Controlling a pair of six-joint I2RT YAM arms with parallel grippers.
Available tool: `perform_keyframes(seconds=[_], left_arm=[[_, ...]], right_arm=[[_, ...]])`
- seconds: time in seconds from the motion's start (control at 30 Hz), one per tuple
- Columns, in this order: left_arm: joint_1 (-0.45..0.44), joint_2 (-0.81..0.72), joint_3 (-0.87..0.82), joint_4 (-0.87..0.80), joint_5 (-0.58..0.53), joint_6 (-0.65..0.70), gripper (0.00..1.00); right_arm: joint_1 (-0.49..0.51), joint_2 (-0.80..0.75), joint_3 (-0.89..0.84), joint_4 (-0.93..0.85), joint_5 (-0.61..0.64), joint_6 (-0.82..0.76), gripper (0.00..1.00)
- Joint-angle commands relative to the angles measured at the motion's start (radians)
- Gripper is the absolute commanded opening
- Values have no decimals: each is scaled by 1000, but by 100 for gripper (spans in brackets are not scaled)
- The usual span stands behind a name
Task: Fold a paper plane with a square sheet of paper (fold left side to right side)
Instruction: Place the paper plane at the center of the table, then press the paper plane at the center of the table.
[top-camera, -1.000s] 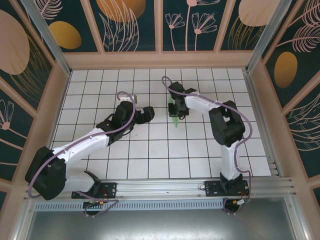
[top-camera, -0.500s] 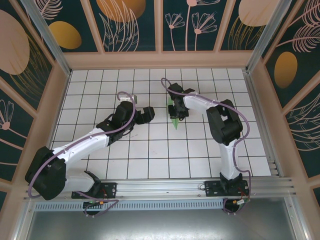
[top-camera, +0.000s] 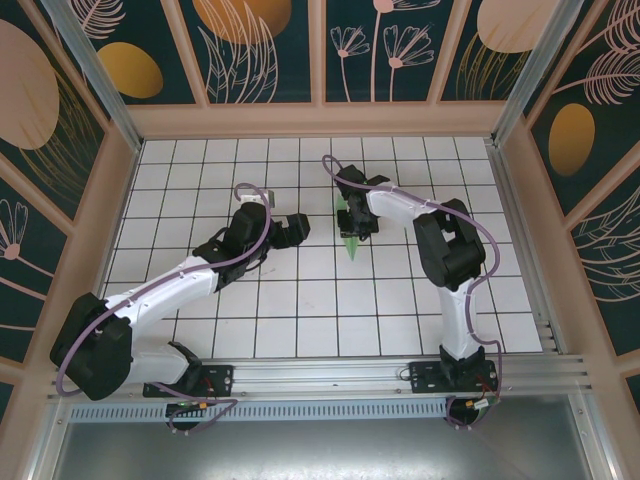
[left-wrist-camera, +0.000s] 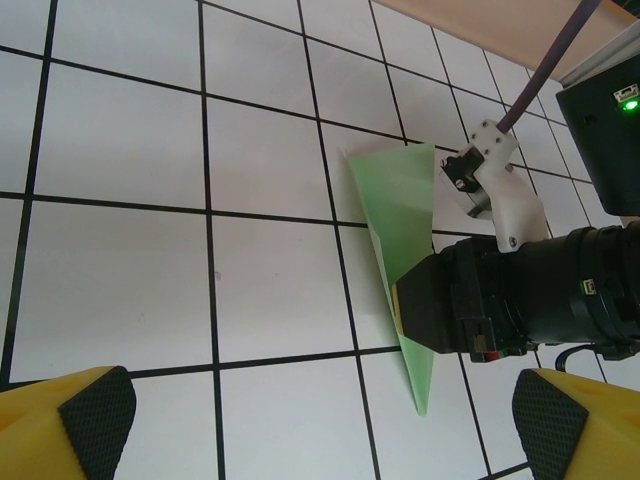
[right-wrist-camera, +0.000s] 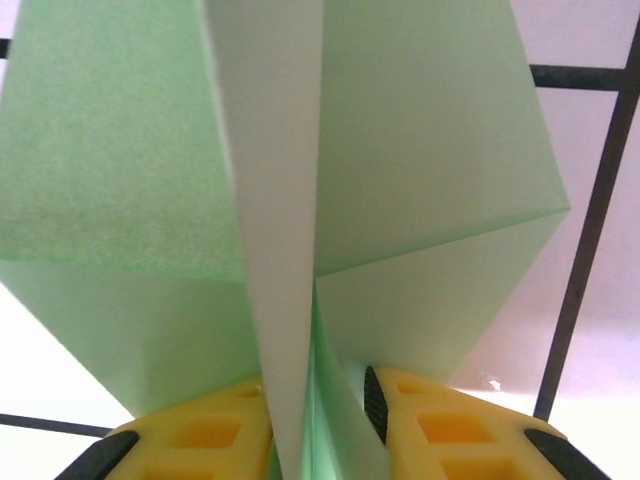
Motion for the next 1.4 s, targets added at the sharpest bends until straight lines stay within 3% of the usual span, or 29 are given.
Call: perform_keyframes(seconds=[0.0,0.53,1.2,1.37], left_arm=[[19,-2,3,17,19,8,98],[129,-9,-11,49,123,-14,98],[132,-22,-29,44,129,-25,99],[131,-24,-28,41,129,-20,98]], right_arm=[[5,-48,27,-55,45,-4,31],[15,-208,-30,-57,70,13,46],[26,-23,53,-38,75,8,47],[50,8,82,-56,101,15,54]])
